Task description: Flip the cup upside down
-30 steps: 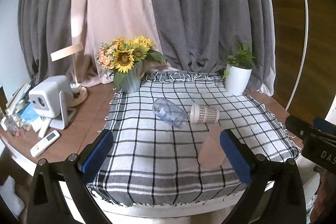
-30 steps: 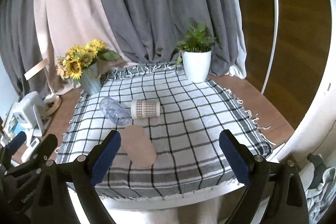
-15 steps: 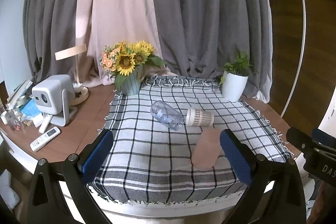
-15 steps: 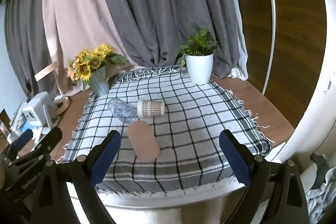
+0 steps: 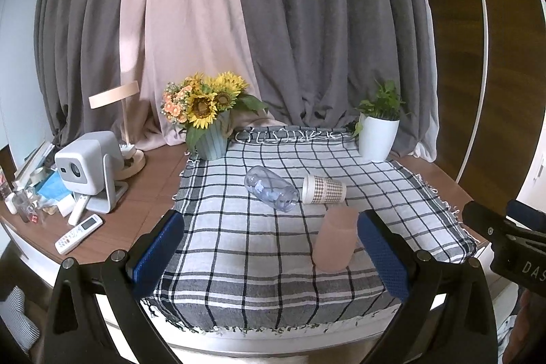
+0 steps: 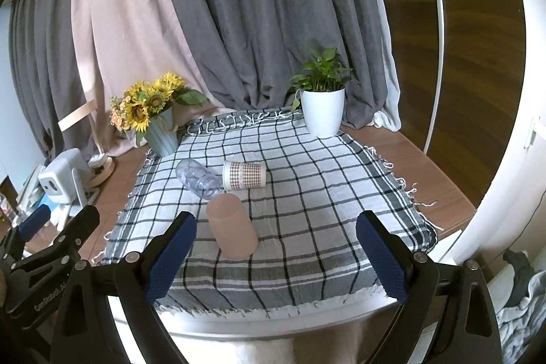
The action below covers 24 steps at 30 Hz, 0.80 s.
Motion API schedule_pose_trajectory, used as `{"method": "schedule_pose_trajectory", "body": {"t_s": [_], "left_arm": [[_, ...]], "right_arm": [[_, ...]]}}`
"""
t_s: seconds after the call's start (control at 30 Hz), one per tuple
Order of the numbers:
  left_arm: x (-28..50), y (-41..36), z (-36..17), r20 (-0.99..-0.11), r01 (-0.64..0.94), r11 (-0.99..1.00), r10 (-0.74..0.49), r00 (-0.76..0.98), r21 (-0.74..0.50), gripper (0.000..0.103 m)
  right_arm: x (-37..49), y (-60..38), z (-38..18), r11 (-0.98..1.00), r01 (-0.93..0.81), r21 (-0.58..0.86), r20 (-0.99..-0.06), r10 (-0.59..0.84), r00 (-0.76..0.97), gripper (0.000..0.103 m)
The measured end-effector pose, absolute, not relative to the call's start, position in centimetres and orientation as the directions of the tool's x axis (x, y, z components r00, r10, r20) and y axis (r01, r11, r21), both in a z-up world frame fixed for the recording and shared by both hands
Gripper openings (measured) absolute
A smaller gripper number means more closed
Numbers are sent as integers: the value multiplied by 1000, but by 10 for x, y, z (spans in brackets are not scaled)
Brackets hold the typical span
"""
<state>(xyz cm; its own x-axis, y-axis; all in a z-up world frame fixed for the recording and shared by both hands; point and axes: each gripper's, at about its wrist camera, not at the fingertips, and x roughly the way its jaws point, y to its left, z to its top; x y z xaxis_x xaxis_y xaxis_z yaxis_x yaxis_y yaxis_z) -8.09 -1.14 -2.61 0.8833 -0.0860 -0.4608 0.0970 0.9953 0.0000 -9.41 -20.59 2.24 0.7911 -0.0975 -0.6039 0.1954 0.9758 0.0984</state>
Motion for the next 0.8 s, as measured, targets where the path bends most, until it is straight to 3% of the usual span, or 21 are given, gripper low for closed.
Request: {"method": "schedule_pose_trajectory", "body": {"t_s": [0.8], "left_arm": [[-76, -12, -26, -468, 104, 995, -93, 879, -2, 103]], "right_arm": [[-95, -204, 24, 977, 190, 94, -614, -94, 784, 95]]}}
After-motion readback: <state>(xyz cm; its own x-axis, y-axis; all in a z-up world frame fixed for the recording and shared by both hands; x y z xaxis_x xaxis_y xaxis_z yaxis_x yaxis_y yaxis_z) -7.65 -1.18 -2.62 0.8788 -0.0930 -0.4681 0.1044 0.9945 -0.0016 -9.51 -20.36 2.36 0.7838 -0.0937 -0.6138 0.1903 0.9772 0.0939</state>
